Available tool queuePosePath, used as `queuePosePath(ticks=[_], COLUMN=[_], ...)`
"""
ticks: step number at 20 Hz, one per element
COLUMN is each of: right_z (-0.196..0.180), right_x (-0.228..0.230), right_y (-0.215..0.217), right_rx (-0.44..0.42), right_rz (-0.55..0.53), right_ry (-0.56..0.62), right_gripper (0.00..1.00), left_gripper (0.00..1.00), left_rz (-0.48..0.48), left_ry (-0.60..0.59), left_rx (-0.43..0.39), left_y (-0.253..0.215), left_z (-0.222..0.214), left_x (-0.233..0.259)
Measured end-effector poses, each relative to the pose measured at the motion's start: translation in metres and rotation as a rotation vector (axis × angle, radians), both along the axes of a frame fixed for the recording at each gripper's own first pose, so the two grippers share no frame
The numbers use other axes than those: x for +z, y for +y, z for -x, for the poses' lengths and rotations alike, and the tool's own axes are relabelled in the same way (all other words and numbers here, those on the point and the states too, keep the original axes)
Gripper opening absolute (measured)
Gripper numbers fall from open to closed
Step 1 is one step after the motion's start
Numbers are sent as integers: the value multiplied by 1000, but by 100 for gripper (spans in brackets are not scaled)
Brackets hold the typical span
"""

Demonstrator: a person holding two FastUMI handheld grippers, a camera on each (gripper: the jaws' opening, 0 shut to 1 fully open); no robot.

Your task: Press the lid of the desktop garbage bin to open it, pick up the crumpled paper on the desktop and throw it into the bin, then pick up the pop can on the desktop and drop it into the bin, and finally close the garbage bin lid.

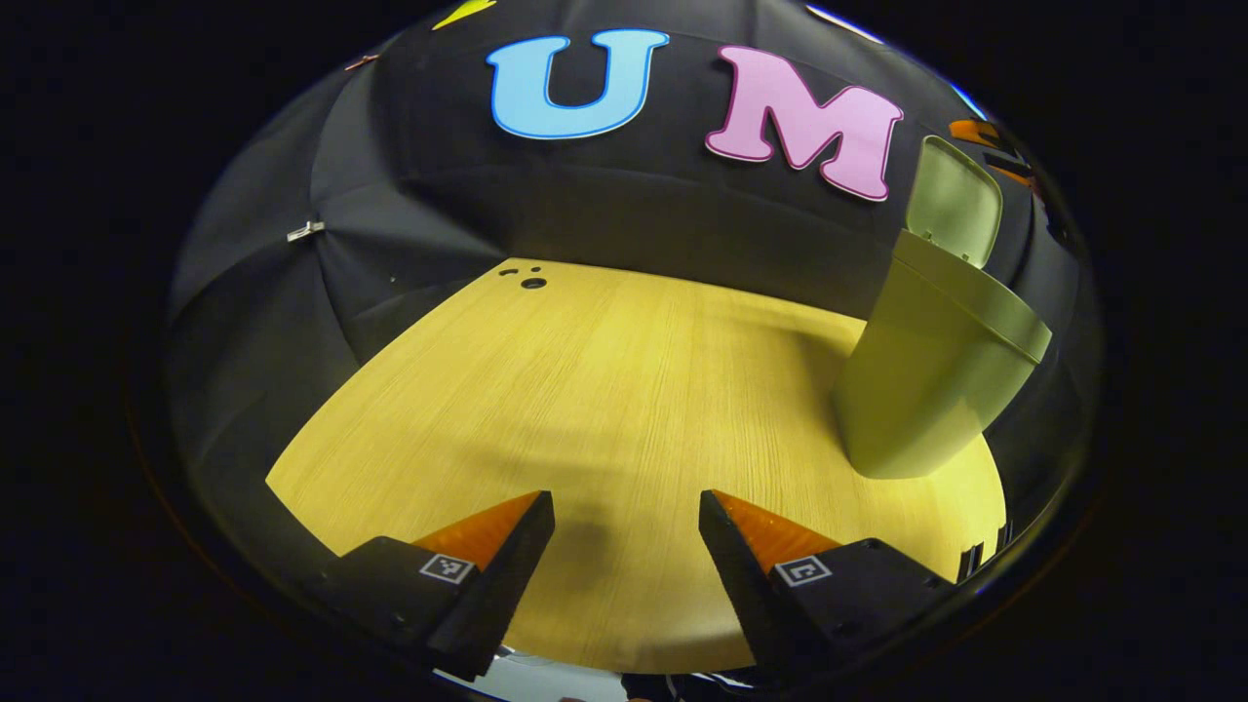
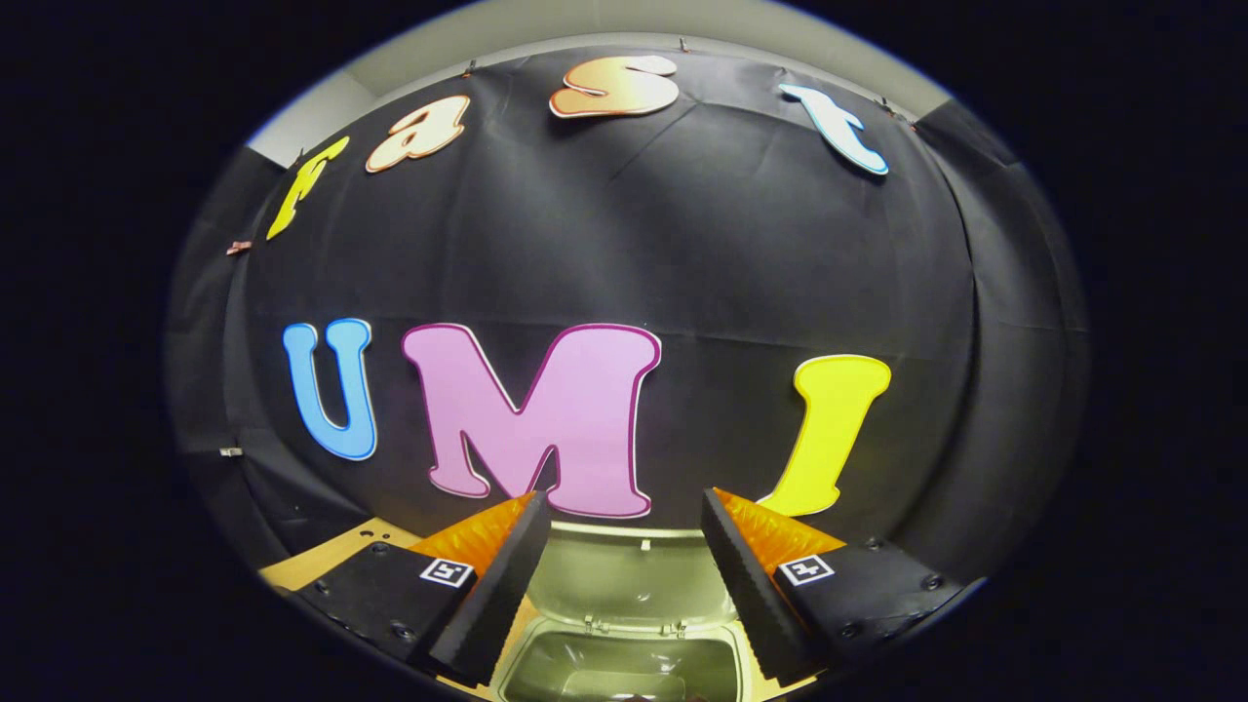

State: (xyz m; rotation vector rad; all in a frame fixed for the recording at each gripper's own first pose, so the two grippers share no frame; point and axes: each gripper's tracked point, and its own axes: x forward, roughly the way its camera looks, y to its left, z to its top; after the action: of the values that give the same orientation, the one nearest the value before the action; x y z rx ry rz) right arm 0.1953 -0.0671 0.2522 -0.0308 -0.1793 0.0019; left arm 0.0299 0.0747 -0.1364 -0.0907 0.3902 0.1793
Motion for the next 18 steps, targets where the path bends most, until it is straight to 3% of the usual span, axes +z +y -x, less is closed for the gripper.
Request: queuePosePath(ticks=[9, 18], right_z=[-40, -10], right_x=[-23, -40], right_y=[-7, 0], right_rx=[-54, -28], right_rz=[-53, -40], right_ry=[87, 147], right_gripper=[97, 97], left_gripper=[96, 96], left_rz=[37, 37], left_ry=[1, 19], left_rx=[76, 80], left_y=[26, 32], left_z=[19, 24], left_x=[-3, -16])
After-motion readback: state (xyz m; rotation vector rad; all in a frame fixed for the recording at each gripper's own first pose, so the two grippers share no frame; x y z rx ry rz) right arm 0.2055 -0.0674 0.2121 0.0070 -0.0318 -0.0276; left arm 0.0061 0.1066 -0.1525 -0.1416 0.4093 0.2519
